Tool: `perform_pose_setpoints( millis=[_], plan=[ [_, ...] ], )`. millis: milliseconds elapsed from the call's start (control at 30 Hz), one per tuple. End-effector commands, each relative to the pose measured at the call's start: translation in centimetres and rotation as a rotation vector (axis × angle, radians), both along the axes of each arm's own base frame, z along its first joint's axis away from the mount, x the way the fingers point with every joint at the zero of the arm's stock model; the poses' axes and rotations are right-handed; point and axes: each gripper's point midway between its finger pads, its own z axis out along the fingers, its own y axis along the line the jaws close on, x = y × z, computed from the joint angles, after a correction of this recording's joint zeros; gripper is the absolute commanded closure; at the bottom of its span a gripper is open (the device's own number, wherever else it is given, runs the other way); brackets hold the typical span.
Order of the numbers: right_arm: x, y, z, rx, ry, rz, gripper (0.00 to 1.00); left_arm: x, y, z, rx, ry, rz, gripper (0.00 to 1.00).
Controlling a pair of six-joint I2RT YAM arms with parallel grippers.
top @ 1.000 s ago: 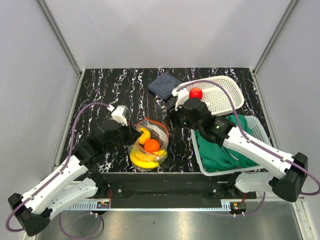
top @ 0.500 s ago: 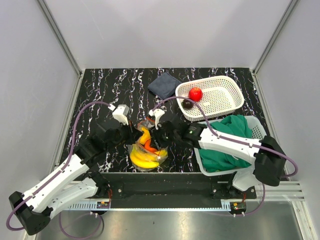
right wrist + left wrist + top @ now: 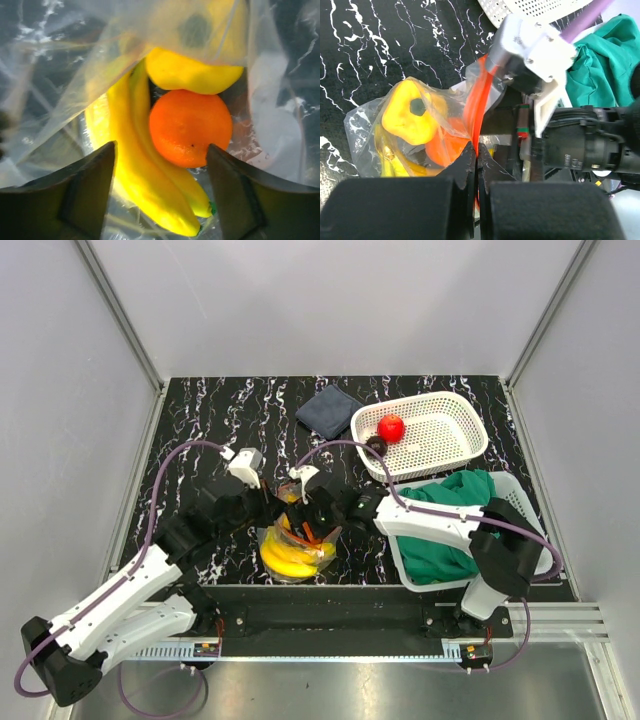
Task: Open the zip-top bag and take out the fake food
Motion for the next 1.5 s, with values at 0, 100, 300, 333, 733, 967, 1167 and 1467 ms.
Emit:
perform_pose_setpoints(
  millis=[0, 100, 300, 333, 733, 967, 1167, 1467],
  plan=[
    [1.4, -0.1, -1.0, -0.039, -0.06, -0.023, 0.17, 0.4, -1.0, 1.0, -0.07, -0.032, -0.009, 1.0],
    [1.1, -0.4, -2.4, -0.069, -0.042, -0.019, 0.15, 0.4, -1.0, 0.6, -0.067, -0.026, -0.008, 1.0],
    [0.6, -1.4, -4.5, -0.113, -0.013, -0.034, 0.08, 0.2, -0.8, -0.2, -0.059, -0.015, -0.007, 1.0],
    [0.7, -1.3, -5.1, -0.123, -0.009, -0.035, 0.07, 0.2, -0.8, -0.4, -0.059, -0.011, -0.001, 1.0],
    [2.9, -0.9, -1.8, -0.078, -0.128, -0.081, 0.41, 0.1, -0.8, 0.2, -0.046, -0.024, -0.023, 1.0],
    [2.4, -0.5, 6.3, 0.122, -0.176, -0.103, 0.58, 0.0, -0.7, 0.6, -0.057, -0.041, -0.025, 1.0],
    [2.1, -1.2, 11.5, 0.245, -0.219, -0.137, 0.66, 0.2, -0.3, 0.9, -0.039, -0.06, -0.013, 1.0],
    [6.0, -5.5, 17.8, 0.243, -0.468, -0.263, 0.7, 0.3, 0.1, 1.0, -0.022, -0.076, -0.01, 1.0]
  ],
)
